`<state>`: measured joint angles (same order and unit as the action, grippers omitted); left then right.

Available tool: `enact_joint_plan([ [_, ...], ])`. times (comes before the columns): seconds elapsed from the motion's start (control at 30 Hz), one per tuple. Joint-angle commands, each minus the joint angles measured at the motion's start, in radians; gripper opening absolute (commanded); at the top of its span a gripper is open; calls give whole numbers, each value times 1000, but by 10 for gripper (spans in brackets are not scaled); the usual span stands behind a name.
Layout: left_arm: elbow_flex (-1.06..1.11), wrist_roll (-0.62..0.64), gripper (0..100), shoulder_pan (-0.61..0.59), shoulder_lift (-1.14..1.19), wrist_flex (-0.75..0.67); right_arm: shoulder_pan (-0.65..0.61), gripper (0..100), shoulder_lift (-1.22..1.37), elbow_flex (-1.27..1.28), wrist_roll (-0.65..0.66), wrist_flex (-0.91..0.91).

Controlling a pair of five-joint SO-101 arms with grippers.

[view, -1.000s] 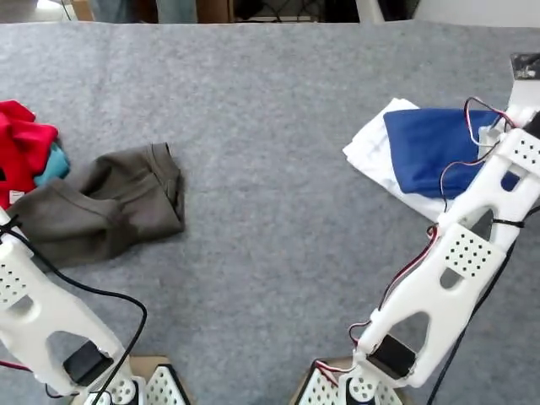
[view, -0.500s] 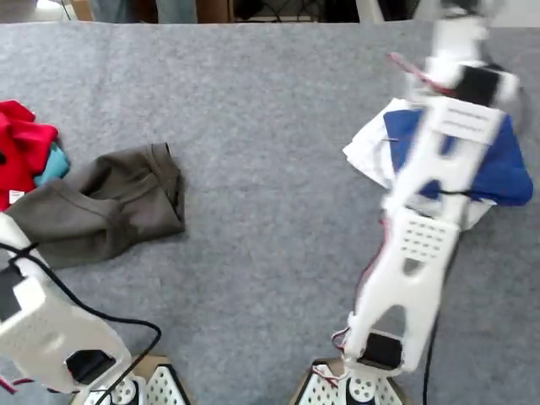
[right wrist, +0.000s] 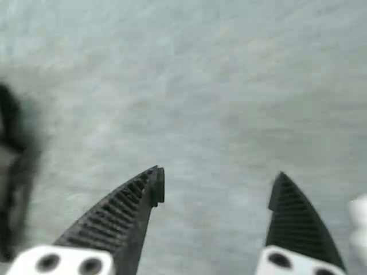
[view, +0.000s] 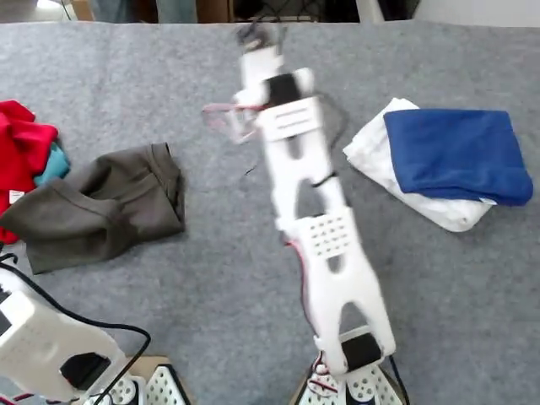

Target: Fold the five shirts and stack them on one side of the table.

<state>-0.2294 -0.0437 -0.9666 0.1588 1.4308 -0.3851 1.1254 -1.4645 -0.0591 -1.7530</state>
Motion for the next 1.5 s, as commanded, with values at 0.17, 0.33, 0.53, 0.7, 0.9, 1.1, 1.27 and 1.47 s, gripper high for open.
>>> enact_joint_plan([
  [0.17, 226, -6, 216, -36, -43, -210, -213, 315, 33, -87, -218, 9],
  [0.33, 262, 20, 217, -68, -43, -222, -262, 315, 61, -116, -296, 71],
  [0.53, 263, 21, 213, -74, -43, -244, -353, 315, 71, -105, -321, 72],
  [0.7, 262, 15, 214, -97, -43, -249, -377, 315, 70, -111, -328, 66],
  [0.9, 260, 14, 216, -125, -43, -250, -379, 315, 188, -137, -328, 101],
  [1.1, 254, 12, 216, -142, -43, -250, -397, 315, 280, -189, -325, 170],
  [1.27, 252, 12, 216, -145, -43, -250, -396, 243, 318, -193, -325, 173],
  [1.47, 252, 12, 216, -145, -43, -250, -396, 50, 314, -194, -224, 172],
])
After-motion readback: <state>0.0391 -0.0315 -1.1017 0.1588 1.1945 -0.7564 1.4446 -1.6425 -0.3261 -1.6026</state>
